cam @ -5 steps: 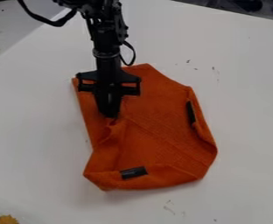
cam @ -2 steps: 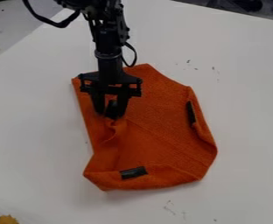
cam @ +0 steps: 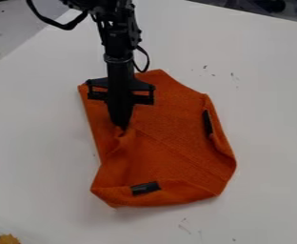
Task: Unfold the cloth from the the bottom to top right
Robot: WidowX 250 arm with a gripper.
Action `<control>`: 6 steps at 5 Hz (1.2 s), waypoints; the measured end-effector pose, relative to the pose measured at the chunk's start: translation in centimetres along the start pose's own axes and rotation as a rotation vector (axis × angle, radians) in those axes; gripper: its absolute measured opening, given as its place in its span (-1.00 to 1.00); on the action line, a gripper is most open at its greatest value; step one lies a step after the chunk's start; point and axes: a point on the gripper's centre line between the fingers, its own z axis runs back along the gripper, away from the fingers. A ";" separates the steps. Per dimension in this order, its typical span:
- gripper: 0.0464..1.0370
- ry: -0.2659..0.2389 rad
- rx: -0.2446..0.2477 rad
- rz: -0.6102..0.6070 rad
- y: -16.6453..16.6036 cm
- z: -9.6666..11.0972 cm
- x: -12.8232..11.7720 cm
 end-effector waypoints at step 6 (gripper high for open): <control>-0.96 -0.094 0.034 0.255 8.5 2.9 -7.3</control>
